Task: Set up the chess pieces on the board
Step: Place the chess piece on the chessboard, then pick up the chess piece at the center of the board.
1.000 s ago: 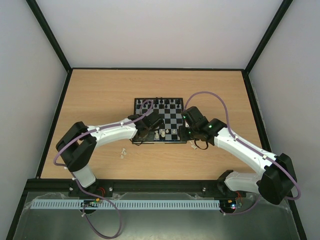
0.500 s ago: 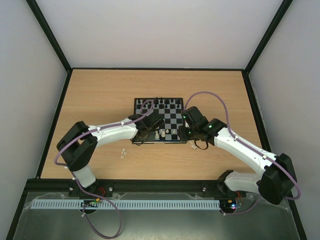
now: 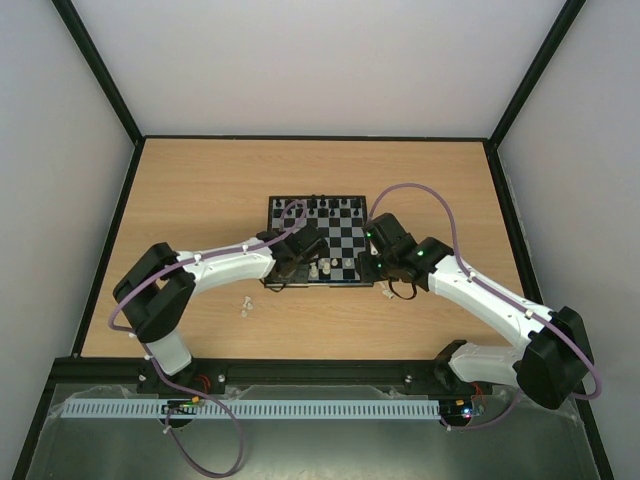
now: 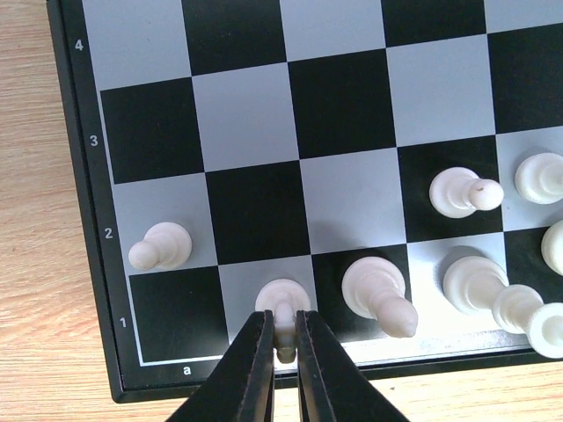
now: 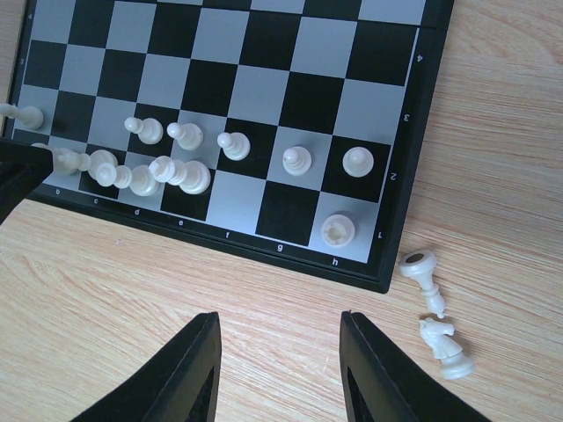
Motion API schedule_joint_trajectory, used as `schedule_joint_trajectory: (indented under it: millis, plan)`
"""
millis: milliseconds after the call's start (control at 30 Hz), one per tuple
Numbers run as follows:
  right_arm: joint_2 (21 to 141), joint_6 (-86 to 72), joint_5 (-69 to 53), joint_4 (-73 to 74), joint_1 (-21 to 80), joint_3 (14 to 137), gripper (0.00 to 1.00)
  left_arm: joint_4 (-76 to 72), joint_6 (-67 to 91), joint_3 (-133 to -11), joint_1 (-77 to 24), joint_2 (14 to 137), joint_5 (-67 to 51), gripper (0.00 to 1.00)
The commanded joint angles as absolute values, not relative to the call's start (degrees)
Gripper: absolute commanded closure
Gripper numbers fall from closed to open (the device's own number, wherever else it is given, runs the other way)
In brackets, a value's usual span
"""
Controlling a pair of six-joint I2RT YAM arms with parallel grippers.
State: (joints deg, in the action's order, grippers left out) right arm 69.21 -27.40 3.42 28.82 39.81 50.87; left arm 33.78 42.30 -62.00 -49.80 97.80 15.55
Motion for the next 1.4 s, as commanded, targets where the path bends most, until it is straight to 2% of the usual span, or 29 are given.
schedule_joint_trajectory:
  millis: [0, 233, 633, 1033, 1367]
  plan:
    - [68.8, -27.2, 3.2, 30.3, 39.7, 50.2, 0.62, 35.5, 42.5, -61.1, -49.4, 97.7, 15.9, 0.9]
    - [68.8, -27.2, 3.1, 30.3, 39.7, 50.2, 0.62, 36.2, 42.8, -61.8, -49.4, 97.4, 16.4, 0.73]
    - [68.9, -27.2, 3.0, 30.3, 39.7, 50.2, 0.62, 42.2, 44.7, -64.1, -50.4, 88.3, 19.7, 0.71]
    - [69.1, -27.2, 2.6, 30.2, 39.7, 50.3, 0.62, 42.6, 52.9, -46.8, -51.1, 74.3, 19.5, 0.51]
    - [69.2, -27.2, 2.7, 30.3, 39.7, 50.2, 0.62, 37.6, 53.6, -41.8, -50.9, 76.8, 19.4, 0.5]
